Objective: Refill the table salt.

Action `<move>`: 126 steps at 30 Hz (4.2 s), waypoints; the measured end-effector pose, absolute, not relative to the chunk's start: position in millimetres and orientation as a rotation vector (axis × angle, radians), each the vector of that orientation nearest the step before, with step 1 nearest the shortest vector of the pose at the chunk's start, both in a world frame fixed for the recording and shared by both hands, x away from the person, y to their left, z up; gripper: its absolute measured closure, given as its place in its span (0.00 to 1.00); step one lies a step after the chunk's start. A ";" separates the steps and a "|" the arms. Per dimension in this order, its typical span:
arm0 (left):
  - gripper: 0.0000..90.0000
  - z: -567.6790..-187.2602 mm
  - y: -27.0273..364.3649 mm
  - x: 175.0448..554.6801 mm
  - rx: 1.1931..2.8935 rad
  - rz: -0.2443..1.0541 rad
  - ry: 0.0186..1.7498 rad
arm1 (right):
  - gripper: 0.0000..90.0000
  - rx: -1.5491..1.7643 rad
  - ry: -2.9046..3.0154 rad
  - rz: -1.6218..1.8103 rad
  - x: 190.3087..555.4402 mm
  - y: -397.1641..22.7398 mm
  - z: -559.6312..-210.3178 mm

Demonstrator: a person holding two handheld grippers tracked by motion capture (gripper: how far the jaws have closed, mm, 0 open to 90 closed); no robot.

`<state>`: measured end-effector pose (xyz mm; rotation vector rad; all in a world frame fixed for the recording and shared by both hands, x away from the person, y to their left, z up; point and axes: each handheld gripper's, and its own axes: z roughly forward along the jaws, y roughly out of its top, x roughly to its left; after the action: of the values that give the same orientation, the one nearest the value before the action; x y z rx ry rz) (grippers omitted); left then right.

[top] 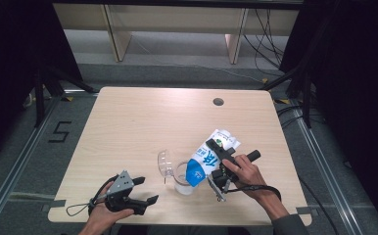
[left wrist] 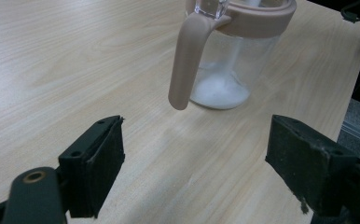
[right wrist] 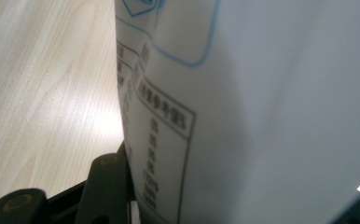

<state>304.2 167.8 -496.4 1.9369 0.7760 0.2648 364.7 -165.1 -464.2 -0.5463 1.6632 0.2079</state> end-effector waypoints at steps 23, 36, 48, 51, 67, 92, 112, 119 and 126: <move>0.20 -496.6 167.7 304.4 1.939 0.264 0.774 | 0.58 -0.531 1.662 0.196 364.2 -166.3 -463.9; 0.20 -496.6 167.7 304.2 1.937 0.263 0.777 | 0.59 -0.566 1.641 0.174 364.2 -164.8 -462.8; 0.20 -496.6 167.8 304.4 1.939 0.263 0.774 | 0.59 -0.544 1.642 0.172 362.4 -165.3 -463.4; 0.20 -496.6 167.8 304.4 1.938 0.264 0.777 | 0.60 -0.562 1.639 0.168 363.1 -164.8 -462.4; 0.21 -496.6 167.8 304.3 1.938 0.264 0.776 | 0.61 -0.557 1.635 0.158 362.8 -165.0 -461.7; 0.21 -496.8 167.8 304.4 1.940 0.260 0.777 | 0.62 -0.582 1.621 0.148 363.0 -164.8 -459.8; 0.21 -496.8 167.7 304.4 1.939 0.261 0.777 | 0.63 -0.588 1.598 0.160 363.5 -165.3 -458.9; 0.21 -496.8 168.0 304.6 1.941 0.263 0.776 | 0.64 -0.594 1.593 0.152 363.4 -165.4 -458.6; 0.21 -496.8 167.9 304.4 1.939 0.261 0.778 | 0.64 -0.593 1.577 0.137 361.4 -164.5 -457.0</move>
<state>304.4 167.9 -496.8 1.9395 0.7781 0.2606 361.4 -164.5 -457.0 -0.5934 1.5767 0.1369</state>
